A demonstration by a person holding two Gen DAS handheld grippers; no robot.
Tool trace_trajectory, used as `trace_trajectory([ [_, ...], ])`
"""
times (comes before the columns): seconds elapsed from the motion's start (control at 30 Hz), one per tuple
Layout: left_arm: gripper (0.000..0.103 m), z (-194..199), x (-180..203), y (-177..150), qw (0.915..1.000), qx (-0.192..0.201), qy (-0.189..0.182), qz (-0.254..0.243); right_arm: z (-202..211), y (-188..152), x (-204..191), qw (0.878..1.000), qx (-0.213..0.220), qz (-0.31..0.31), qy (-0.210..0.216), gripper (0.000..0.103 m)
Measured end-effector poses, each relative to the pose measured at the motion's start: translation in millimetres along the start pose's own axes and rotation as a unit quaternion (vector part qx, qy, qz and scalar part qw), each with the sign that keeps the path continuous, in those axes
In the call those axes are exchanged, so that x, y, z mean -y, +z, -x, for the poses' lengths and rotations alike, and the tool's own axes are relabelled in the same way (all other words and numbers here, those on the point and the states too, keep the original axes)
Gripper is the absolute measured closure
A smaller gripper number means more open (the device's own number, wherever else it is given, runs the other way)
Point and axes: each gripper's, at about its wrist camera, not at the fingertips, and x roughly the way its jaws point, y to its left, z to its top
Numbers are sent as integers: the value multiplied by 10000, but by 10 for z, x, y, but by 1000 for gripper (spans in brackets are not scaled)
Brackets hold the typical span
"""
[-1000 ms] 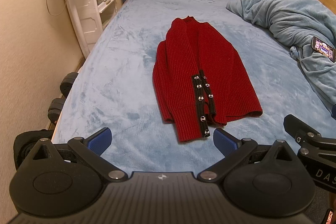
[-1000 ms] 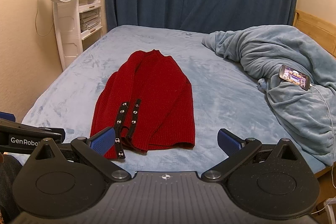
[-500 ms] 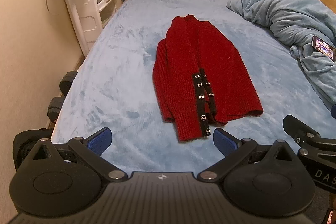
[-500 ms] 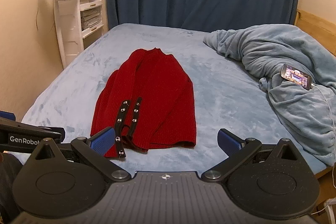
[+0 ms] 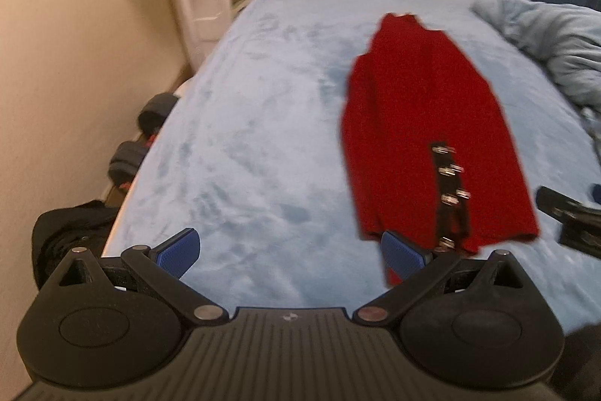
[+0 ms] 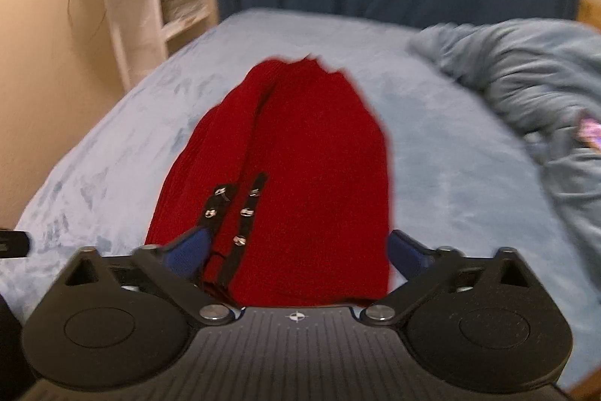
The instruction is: Fold small clothes
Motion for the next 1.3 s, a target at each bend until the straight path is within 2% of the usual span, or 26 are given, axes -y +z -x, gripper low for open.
trace_trajectory([
  [0.07,0,-119,-73,66,9999,-63,109,63,-497,85,-44,9988,-415,-28,274,40],
  [0.13,0,-228,-116,113,9997,-146,210,68,-946,136,-80,9958,-800,-221,396,40],
  [0.2,0,-328,-141,143,9993,-237,281,66,-1294,152,-106,9929,-999,-444,460,40],
  [0.23,0,-380,-144,151,9991,-279,303,56,-1435,163,-127,9913,-1098,-502,531,47],
  [0.27,0,-436,-137,160,9989,-329,326,32,-1551,159,-134,9898,-1183,-515,609,88],
  [0.3,0,-487,-118,170,9987,-381,342,-7,-1643,172,-143,9877,-1324,-383,740,96],
  [0.4,0,-615,-21,216,9984,-431,317,-175,-1597,369,15,9889,-1344,11,634,96],
  [0.47,0,-695,78,264,9984,-362,297,-312,-1467,630,391,9916,-1209,2,468,96],
  [0.5,0,-738,140,296,9983,-343,270,-376,-1421,763,595,9935,-1114,60,235,96],
  [0.53,0,-783,210,331,9983,-338,219,-418,-1399,935,855,9956,-908,163,-180,96],
  [0.57,0,-817,284,361,9983,-340,160,-439,-1410,1173,1192,9937,-631,271,-886,96],
  [0.6,0,-842,355,397,9985,-330,78,-439,-1437,1387,1497,9837,-368,351,-1723,94],
  [0.63,0,-855,431,441,9986,-310,-29,-426,-1458,1566,1761,9645,-84,363,-2615,91],
  [0.67,0,-858,499,483,9987,-270,-152,-413,-1451,1737,2030,9371,196,218,-3478,76],
  [0.7,0,-863,570,525,9985,-220,-287,-401,-1418,1840,2206,9250,348,18,-3783,36],
  [0.73,0,-880,638,563,9982,-202,-408,-389,-1368,1891,2312,9319,384,-148,-3604,20],
  [0.77,0,-897,717,589,9976,-204,-531,-384,-1303,1876,2333,9429,501,-250,-3283,17],
  [0.83,0,-1004,854,640,9953,-285,-840,-396,-1184,1691,2208,9617,675,-202,-2648,18],
  [0.97,0,-1398,1165,693,9885,-809,-1180,-485,-1156,1038,1696,9856,162,58,-1685,18],
  [1.07,0,-1616,1406,743,9832,-1079,-1268,-751,-1168,584,1206,9942,-279,193,-1020,18],
  [1.17,0,-1780,1509,826,9802,-1225,-1363,-752,-1119,222,738,9963,-442,315,-667,17],
  [1.2,5,-1829,1525,857,9807,-1218,-1356,-712,-1096,135,619,9965,-464,303,-624,17],
  [1.3,63,-1867,1433,967,9813,-1229,-1282,-746,-1016,-4,360,9969,-454,257,-586,17],
])
